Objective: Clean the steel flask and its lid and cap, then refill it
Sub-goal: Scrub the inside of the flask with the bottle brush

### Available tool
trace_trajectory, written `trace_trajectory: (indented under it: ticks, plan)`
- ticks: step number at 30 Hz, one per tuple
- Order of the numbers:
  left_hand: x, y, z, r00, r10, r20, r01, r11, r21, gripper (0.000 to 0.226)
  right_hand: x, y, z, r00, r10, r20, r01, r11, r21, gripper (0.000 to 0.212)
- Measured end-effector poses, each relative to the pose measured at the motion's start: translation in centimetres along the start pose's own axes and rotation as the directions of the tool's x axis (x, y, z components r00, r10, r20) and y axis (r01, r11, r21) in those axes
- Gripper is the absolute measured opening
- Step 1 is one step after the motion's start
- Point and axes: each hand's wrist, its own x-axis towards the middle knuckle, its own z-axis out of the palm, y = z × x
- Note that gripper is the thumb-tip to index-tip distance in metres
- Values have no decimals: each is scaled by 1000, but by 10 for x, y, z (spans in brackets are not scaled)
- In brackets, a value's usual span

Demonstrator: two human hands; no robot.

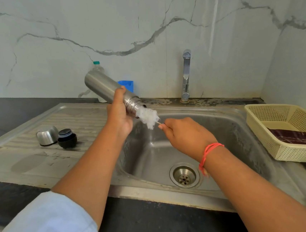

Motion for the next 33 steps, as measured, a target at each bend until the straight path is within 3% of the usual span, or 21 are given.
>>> trace_trajectory:
  ticks: [4, 7, 10, 14, 19, 21, 24, 26, 28, 30, 33]
  plan:
    - [-15, -20, 6, 1000, -17, 20, 13, 988, 152, 44, 6, -14, -1, 999, -17, -36, 13, 995, -99, 33]
    - [-10, -5, 11, 1000, -6, 27, 3, 995, 97, 36, 0, -6, -5, 998, -22, -60, 15, 994, -111, 32]
    - [2, 1, 1, 999, 14, -33, -12, 997, 72, 44, -2, -5, -6, 999, -33, -35, 27, 987, -160, 30]
    - [-10, -19, 9, 997, -53, 50, 43, 982, 182, 40, 7, -14, 0, 997, -32, -75, 20, 987, -157, 36]
    - [-4, 1, 12, 996, 8, 93, -13, 998, 55, 49, 0, 2, -3, 988, -36, -150, 16, 991, -134, 37]
    - [-4, 1, 8, 995, 16, 97, -19, 999, 32, 54, 0, 2, 3, 987, -37, -155, 29, 998, -56, 35]
    - [-4, 0, 7, 993, 3, 121, -7, 1000, 31, 40, 6, 0, 10, 995, 55, -82, -34, 970, 242, 43]
    - [-6, 1, 8, 989, -8, 145, 4, 1000, 25, 35, 9, -2, 13, 984, 165, 62, -171, 813, 556, 40]
    - [-8, 1, 8, 985, -19, 173, 20, 1000, -5, 34, 10, -2, 14, 940, 185, 286, -341, 513, 788, 32]
    - [-7, 2, 4, 979, -26, 204, 37, 998, -49, 37, 7, 0, 13, 888, 113, 447, -459, 293, 839, 23]
    - [-7, 6, 1, 973, -35, 230, 46, 998, -41, 38, 6, 6, 6, 816, -51, 575, -576, -5, 817, 19]
